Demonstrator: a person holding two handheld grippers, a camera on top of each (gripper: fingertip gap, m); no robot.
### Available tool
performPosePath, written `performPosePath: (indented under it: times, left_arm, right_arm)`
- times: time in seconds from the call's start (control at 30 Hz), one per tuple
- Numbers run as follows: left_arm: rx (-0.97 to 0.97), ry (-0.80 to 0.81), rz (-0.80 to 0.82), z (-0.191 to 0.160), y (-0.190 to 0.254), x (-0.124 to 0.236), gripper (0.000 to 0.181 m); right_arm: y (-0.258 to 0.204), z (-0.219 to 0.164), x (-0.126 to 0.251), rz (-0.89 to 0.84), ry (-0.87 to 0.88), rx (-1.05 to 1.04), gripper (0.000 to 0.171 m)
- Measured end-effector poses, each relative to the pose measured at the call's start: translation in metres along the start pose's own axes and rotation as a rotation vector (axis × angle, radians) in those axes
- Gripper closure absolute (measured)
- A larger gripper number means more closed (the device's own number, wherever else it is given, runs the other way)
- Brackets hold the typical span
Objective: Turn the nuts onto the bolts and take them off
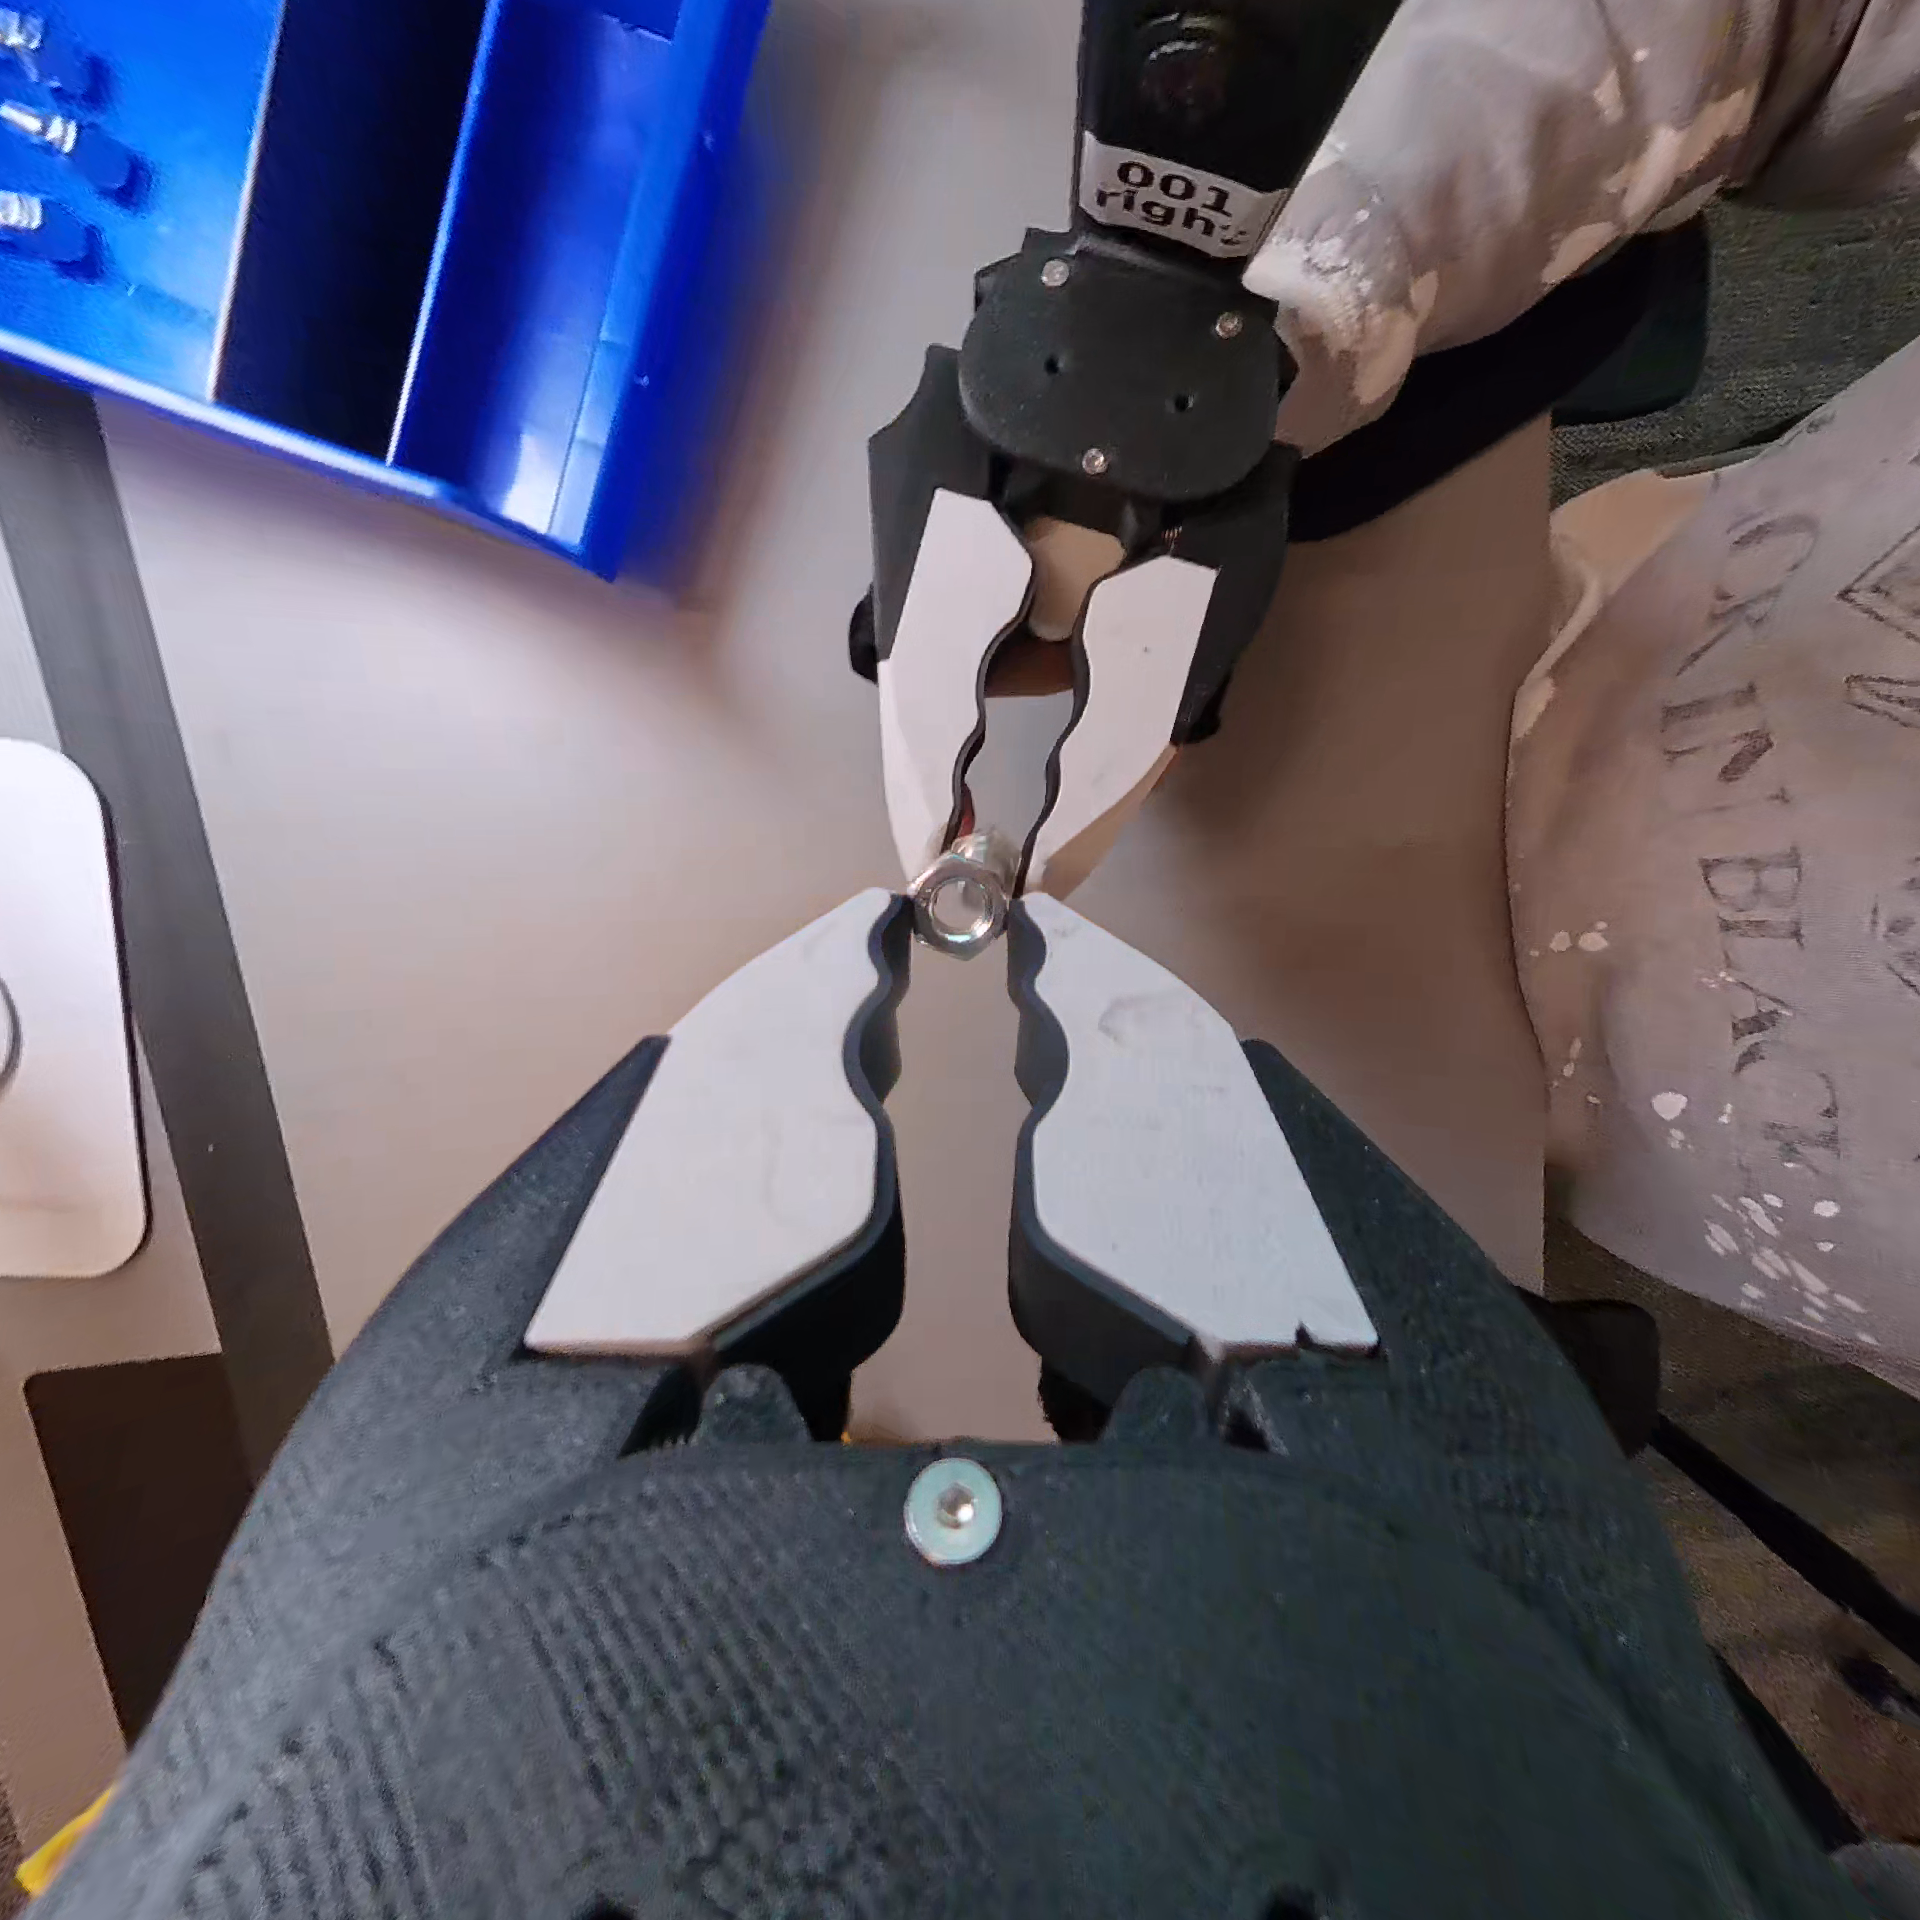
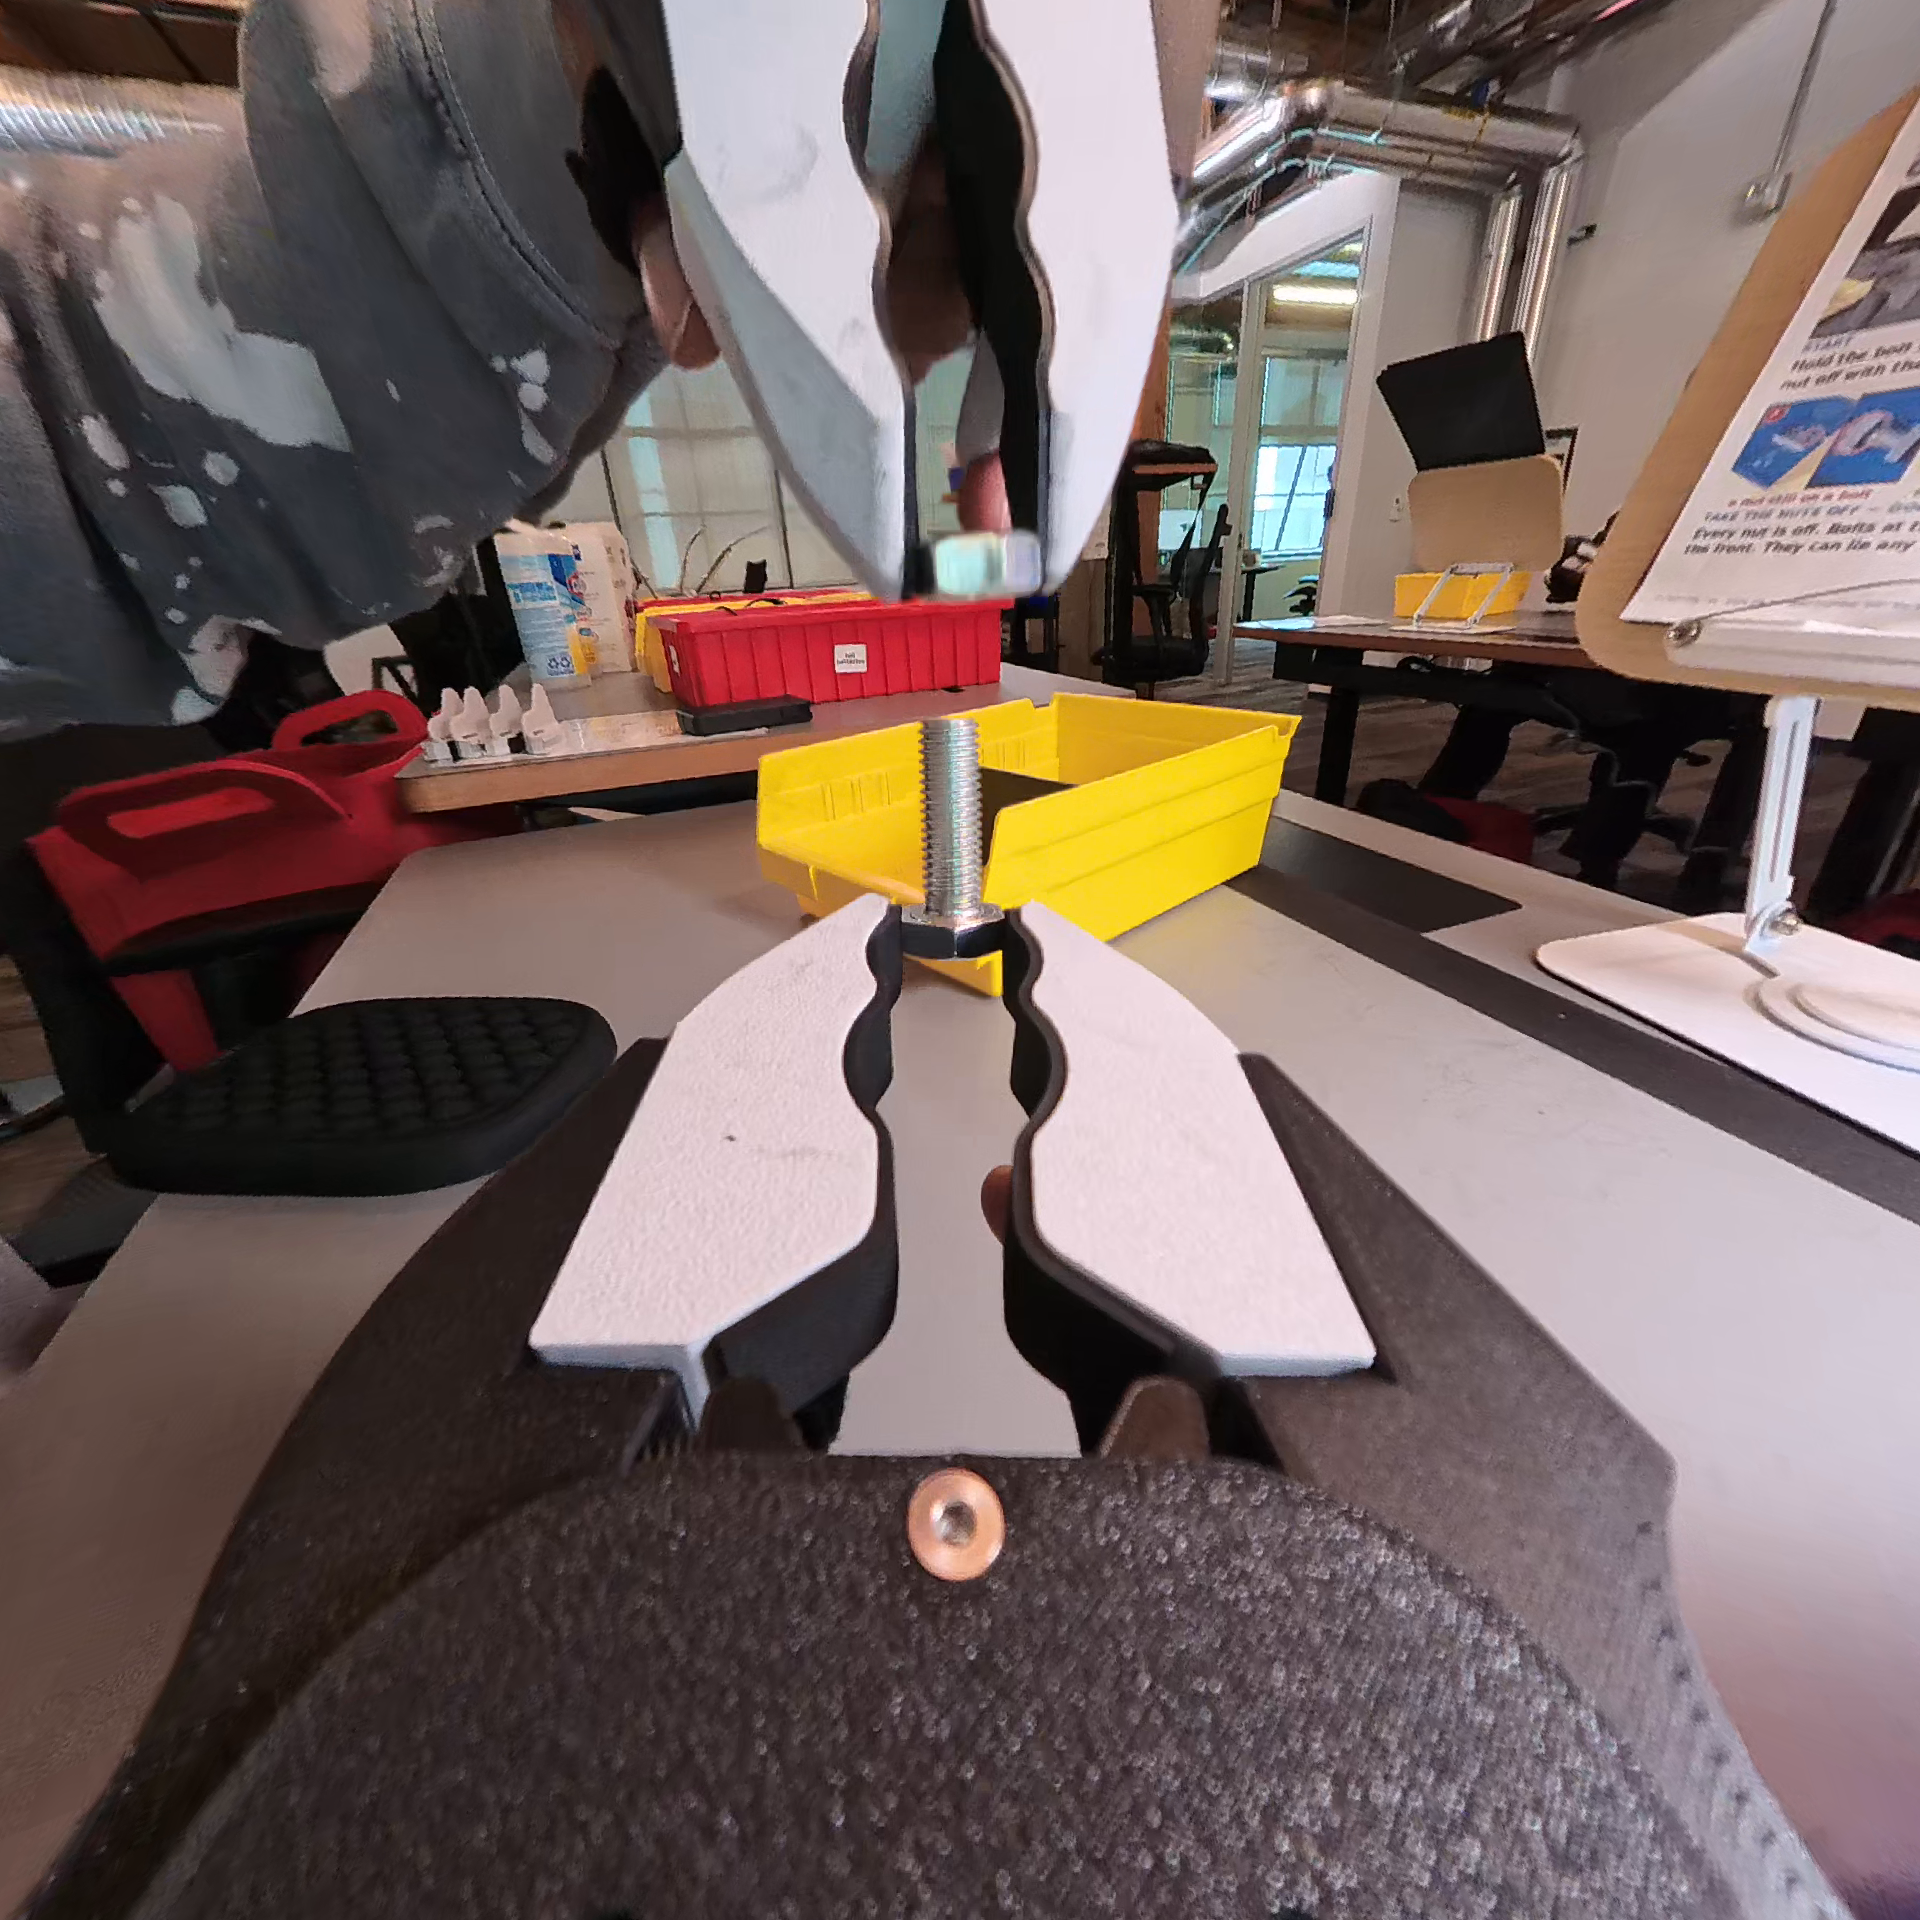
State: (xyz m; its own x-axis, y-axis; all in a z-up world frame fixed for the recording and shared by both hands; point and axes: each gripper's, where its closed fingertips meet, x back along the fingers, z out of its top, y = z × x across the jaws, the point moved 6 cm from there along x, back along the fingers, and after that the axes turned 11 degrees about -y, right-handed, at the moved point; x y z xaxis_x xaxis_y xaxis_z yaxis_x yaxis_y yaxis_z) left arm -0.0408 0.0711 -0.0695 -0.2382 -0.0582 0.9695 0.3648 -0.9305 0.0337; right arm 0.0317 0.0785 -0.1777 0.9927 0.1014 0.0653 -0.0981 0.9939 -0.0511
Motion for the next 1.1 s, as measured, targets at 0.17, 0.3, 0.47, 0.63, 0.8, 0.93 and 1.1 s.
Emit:
performPosePath:
  times: [0.17, 0.3, 0.47, 0.63, 0.8, 0.93, 1.1]
  left_arm:
    - [-0.028, -0.015, -0.029, 0.013, 0.004, -0.009, 0.163]
    - [-0.028, -0.011, -0.030, 0.016, 0.003, -0.006, 0.163]
    - [-0.017, 0.000, -0.028, 0.014, 0.001, -0.004, 0.163]
    - [-0.018, 0.001, -0.037, 0.013, 0.003, -0.005, 0.163]
    - [-0.017, -0.009, -0.045, 0.011, 0.005, -0.006, 0.163]
    - [-0.013, -0.022, -0.051, 0.009, 0.006, -0.007, 0.163]
    - [-0.012, -0.007, -0.041, 0.008, 0.006, -0.007, 0.162]
  right_arm:
    - [0.001, 0.007, 0.006, -0.009, 0.042, 0.005, 0.153]
    - [0.001, 0.009, 0.007, -0.010, 0.062, 0.003, 0.153]
    - [0.003, 0.011, 0.009, -0.020, 0.083, 0.002, 0.153]
    - [0.003, 0.012, 0.010, -0.023, 0.095, -0.002, 0.153]
    - [0.001, 0.012, 0.009, -0.029, 0.076, 0.020, 0.153]
    - [0.000, 0.011, 0.007, -0.022, 0.065, 0.026, 0.153]
    - [-0.001, 0.010, 0.007, -0.021, 0.065, 0.027, 0.153]
